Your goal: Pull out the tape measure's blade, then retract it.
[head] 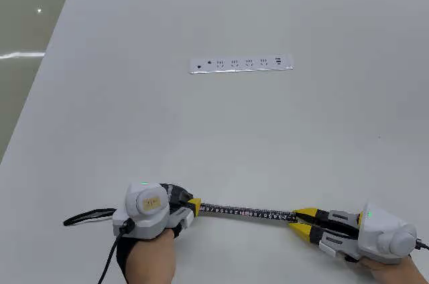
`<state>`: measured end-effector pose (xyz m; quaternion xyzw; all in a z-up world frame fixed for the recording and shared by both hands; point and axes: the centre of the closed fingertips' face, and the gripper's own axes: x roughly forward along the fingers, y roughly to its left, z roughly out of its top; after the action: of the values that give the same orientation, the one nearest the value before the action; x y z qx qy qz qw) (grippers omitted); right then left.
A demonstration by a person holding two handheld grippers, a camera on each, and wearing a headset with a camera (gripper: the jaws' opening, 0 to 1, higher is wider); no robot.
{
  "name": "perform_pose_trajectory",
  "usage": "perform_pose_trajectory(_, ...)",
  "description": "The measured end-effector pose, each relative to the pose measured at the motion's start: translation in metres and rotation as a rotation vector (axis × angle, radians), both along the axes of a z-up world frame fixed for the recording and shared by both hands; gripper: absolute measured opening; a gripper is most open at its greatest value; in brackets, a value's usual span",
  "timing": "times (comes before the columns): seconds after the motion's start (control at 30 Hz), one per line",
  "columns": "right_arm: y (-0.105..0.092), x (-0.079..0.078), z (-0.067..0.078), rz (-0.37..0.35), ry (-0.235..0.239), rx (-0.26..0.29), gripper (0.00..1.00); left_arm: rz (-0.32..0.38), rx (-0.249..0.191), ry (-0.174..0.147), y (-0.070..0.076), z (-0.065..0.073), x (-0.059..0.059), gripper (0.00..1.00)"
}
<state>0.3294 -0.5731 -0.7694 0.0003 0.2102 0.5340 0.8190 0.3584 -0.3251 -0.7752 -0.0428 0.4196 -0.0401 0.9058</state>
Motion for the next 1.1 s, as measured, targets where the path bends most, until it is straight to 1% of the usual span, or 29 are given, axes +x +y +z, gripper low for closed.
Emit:
perform_pose_trajectory(0.6,0.018,0.002,0.001,0.019,0.003,0.010,0.11,-0.001,-0.002,-0.001,0.000,0.000,0.000,0.70)
perform_pose_trajectory(0.87,0.030,0.005,0.002,0.028,0.005,0.019,0.11,0.001,-0.002,-0.001,0.000,0.001,0.000,0.70)
perform_pose_trajectory(1.1,0.044,0.007,0.004,0.035,0.001,0.028,0.11,0.002,-0.003,0.002,0.000,0.001,0.000,0.70)
